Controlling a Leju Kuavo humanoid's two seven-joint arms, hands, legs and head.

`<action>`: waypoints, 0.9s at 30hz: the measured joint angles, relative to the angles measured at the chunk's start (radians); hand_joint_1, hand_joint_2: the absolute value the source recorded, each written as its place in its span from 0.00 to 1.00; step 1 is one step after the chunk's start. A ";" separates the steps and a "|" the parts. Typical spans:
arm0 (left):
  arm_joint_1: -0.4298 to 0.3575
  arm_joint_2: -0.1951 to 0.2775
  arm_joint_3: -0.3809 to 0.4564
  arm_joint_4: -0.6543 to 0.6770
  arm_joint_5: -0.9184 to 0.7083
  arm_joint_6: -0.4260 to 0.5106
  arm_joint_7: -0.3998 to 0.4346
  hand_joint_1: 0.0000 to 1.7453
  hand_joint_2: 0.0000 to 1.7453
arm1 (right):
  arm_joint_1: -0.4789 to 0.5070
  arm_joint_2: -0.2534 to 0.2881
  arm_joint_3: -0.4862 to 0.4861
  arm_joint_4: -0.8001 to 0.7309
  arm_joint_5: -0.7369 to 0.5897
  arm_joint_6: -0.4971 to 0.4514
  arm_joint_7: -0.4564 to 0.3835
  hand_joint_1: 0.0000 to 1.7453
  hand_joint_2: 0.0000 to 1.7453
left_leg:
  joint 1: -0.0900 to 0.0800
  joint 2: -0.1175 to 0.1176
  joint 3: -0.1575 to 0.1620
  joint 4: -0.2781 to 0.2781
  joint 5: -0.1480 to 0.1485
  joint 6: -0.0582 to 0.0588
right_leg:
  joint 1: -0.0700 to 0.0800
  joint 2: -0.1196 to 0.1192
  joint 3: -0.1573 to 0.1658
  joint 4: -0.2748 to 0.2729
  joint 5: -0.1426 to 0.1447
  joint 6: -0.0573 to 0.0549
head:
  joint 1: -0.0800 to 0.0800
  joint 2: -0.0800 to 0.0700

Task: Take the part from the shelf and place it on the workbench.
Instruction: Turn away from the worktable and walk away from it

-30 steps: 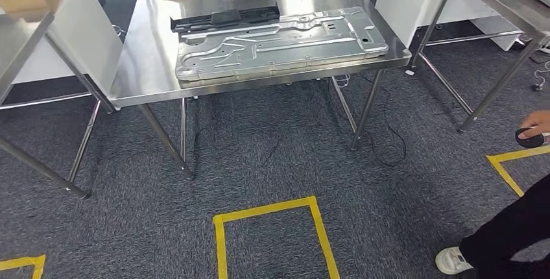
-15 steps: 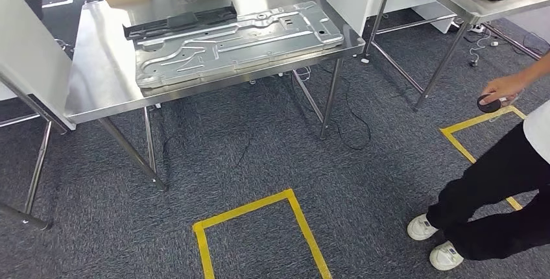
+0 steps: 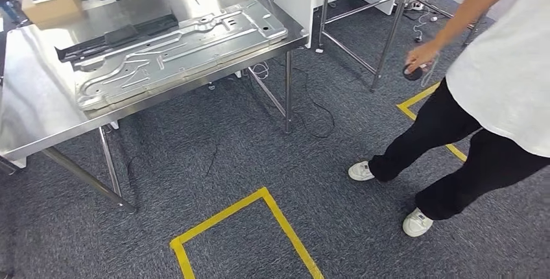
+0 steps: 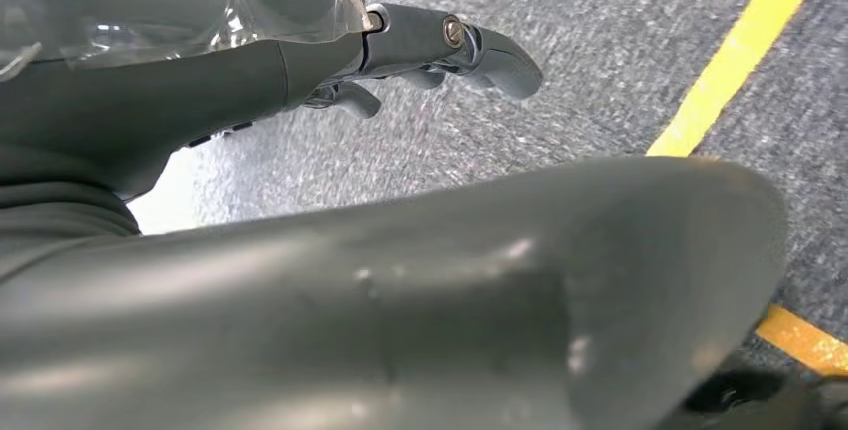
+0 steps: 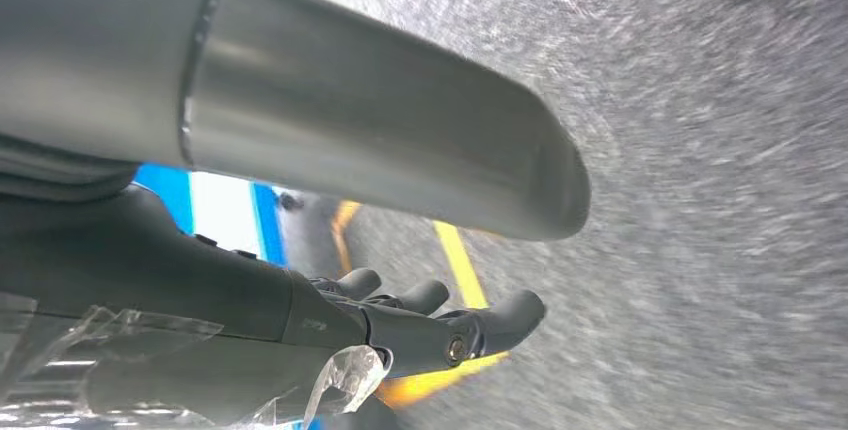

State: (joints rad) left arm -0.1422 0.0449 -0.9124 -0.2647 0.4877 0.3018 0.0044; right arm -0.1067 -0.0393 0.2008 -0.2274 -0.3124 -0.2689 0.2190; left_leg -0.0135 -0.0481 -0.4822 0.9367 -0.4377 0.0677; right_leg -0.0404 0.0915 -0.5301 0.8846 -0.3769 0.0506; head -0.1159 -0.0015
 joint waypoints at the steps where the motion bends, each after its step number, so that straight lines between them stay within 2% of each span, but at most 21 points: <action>1: 0.004 0.002 0.000 0.000 0.004 0.000 0.007 0.00 0.00 | 0.000 0.000 0.002 0.000 -0.001 0.000 0.001 0.00 0.00 | -0.004 -0.017 0.015 -0.042 0.015 0.008 | -0.003 0.011 -0.005 0.000 0.004 0.005 | 0.000 0.000; 2: 0.008 0.004 0.000 0.000 0.010 -0.001 0.017 0.00 0.00 | 0.001 0.000 0.004 0.000 -0.001 0.000 0.002 0.00 0.00 | -0.008 -0.024 0.019 -0.059 0.019 0.013 | -0.006 0.021 -0.009 -0.002 0.008 0.012 | -0.001 0.000; 3: 0.011 0.006 0.000 0.000 0.017 -0.003 0.026 0.00 0.00 | 0.003 -0.001 0.005 0.001 -0.002 0.000 0.003 0.00 0.00 | -0.011 -0.017 0.020 -0.067 0.022 0.017 | -0.007 0.032 -0.012 -0.008 0.013 0.021 | -0.001 0.000; 4: 0.013 0.008 0.000 0.001 0.023 -0.005 0.033 0.00 0.00 | 0.006 -0.002 0.005 0.001 -0.002 0.000 0.003 0.00 0.00 | -0.008 -0.009 0.024 -0.078 0.030 0.021 | -0.007 0.029 -0.013 -0.011 0.015 0.026 | -0.001 0.000; 6: 0.015 0.009 0.000 0.001 0.029 -0.010 0.039 0.00 0.00 | 0.008 -0.006 0.006 0.001 -0.005 0.000 -0.003 0.00 0.00 | -0.003 0.010 0.034 -0.104 0.047 0.030 | 0.001 -0.017 -0.032 0.025 -0.014 0.031 | 0.001 0.000; 8: 0.022 0.011 0.001 0.001 0.031 -0.014 0.039 0.00 0.00 | 0.006 -0.010 0.007 0.002 -0.010 0.000 -0.020 0.00 0.00 | -0.002 0.033 0.037 -0.113 0.054 0.034 | 0.006 -0.068 -0.090 0.155 -0.090 0.034 | 0.001 0.000; 9: 0.027 0.011 0.001 0.001 0.032 -0.014 0.038 0.00 0.00 | 0.005 -0.011 0.007 0.002 -0.011 0.002 -0.031 0.00 0.00 | -0.003 0.048 0.035 -0.113 0.054 0.034 | 0.006 -0.075 -0.124 0.231 -0.124 0.038 | 0.001 0.000; 10: 0.030 0.011 0.001 0.001 0.034 -0.012 0.036 0.00 0.00 | 0.003 -0.012 0.008 0.002 -0.011 0.004 -0.041 0.00 0.00 | -0.005 0.063 0.034 -0.112 0.054 0.034 | 0.006 -0.078 -0.147 0.284 -0.142 0.042 | 0.001 0.000; 11: 0.030 0.010 0.001 0.001 0.037 -0.010 0.031 0.00 0.00 | 0.003 -0.012 0.010 0.002 -0.011 0.008 -0.050 0.00 0.00 | -0.007 0.077 0.033 -0.112 0.054 0.033 | 0.005 -0.081 -0.148 0.296 -0.139 0.046 | 0.001 0.000; 12: 0.028 0.009 0.001 0.001 0.039 -0.006 0.025 0.00 0.00 | 0.004 -0.013 0.012 0.002 -0.009 0.011 -0.059 0.00 0.00 | -0.007 0.090 0.032 -0.110 0.053 0.032 | 0.005 -0.086 -0.125 0.262 -0.117 0.049 | 0.001 0.000; 14: 0.018 0.007 0.001 0.001 0.044 0.000 0.014 0.00 0.00 | 0.003 -0.016 0.017 0.002 -0.007 0.015 -0.069 0.00 0.00 | -0.010 0.111 0.031 -0.101 0.048 0.025 | 0.005 -0.124 -0.033 0.106 -0.054 0.053 | 0.000 0.000; 15: 0.012 0.007 0.001 0.001 0.046 0.003 0.011 0.00 0.00 | 0.001 -0.017 0.020 0.002 -0.006 0.016 -0.072 0.00 0.00 | -0.013 0.121 0.029 -0.094 0.043 0.019 | 0.006 -0.142 0.004 0.039 -0.031 0.049 | 0.000 0.000; 16: 0.007 0.006 0.001 0.001 0.047 0.005 0.009 0.00 0.00 | 0.000 -0.017 0.022 0.002 -0.006 0.016 -0.074 0.00 0.00 | -0.016 0.130 0.027 -0.088 0.038 0.014 | 0.006 -0.154 0.023 0.001 -0.020 0.042 | 0.000 0.000; 17: 0.002 0.007 0.001 0.001 0.049 0.007 0.007 0.00 0.00 | 0.000 -0.017 0.024 0.002 -0.005 0.017 -0.075 0.00 0.00 | -0.020 0.139 0.025 -0.082 0.034 0.009 | 0.008 -0.155 0.027 -0.012 -0.019 0.034 | -0.001 0.000; 19: -0.007 0.006 0.001 0.001 0.050 0.012 -0.004 0.00 0.00 | 0.002 -0.017 0.029 0.002 -0.005 0.018 -0.076 0.00 0.00 | -0.020 0.158 0.024 -0.073 0.027 0.002 | 0.009 -0.130 0.018 -0.004 -0.017 0.017 | -0.001 0.000; 20: -0.011 0.005 0.001 0.001 0.051 0.015 -0.010 0.00 0.00 | 0.004 -0.017 0.031 0.002 -0.004 0.019 -0.076 0.00 0.00 | -0.016 0.156 0.020 -0.061 0.016 -0.004 | 0.008 -0.120 0.015 -0.003 -0.017 0.012 | -0.001 0.000; 22: -0.021 0.002 0.001 0.001 0.051 0.021 -0.019 0.00 0.00 | 0.003 -0.017 0.036 0.002 -0.002 0.023 -0.076 0.00 0.00 | -0.007 0.122 -0.015 0.023 -0.040 -0.017 | 0.006 -0.102 0.010 -0.003 -0.012 0.002 | -0.001 0.000; 24: -0.028 0.001 0.001 0.001 0.050 0.027 -0.023 0.00 0.00 | 0.001 -0.016 0.045 0.002 0.000 0.029 -0.074 0.00 0.00 | 0.001 0.082 -0.086 0.185 -0.122 -0.028 | 0.006 -0.082 0.002 -0.003 -0.007 -0.005 | -0.002 0.000; 25: -0.029 0.000 0.001 0.001 0.049 0.028 -0.024 0.00 0.00 | 0.001 -0.015 0.049 0.002 0.001 0.031 -0.072 0.00 0.00 | 0.004 0.072 -0.116 0.254 -0.148 -0.030 | 0.006 -0.070 -0.001 -0.003 -0.005 -0.007 | -0.002 0.000; 26: -0.027 0.000 0.001 0.001 0.049 0.029 -0.024 0.00 0.00 | 0.001 -0.014 0.053 0.002 0.001 0.034 -0.069 0.00 0.00 | 0.005 0.067 -0.130 0.285 -0.152 -0.030 | 0.006 -0.057 -0.004 -0.003 -0.004 -0.008 | -0.002 0.000; 27: -0.025 0.001 0.001 0.001 0.048 0.030 -0.023 0.00 0.00 | 0.002 -0.013 0.055 0.002 0.001 0.036 -0.065 0.00 0.00 | 0.006 0.062 -0.122 0.271 -0.135 -0.029 | 0.006 -0.043 -0.005 -0.003 -0.002 -0.008 | -0.002 0.000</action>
State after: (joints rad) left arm -0.1667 0.0455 -0.9113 -0.2640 0.5357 0.3315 -0.0186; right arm -0.1047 -0.0526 0.2563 -0.2258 -0.3119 -0.2334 0.1540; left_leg -0.0075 0.0139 -0.6044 1.2081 -0.5724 0.0391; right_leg -0.0349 0.0484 -0.5351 0.8820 -0.3790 0.0429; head -0.1180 -0.0015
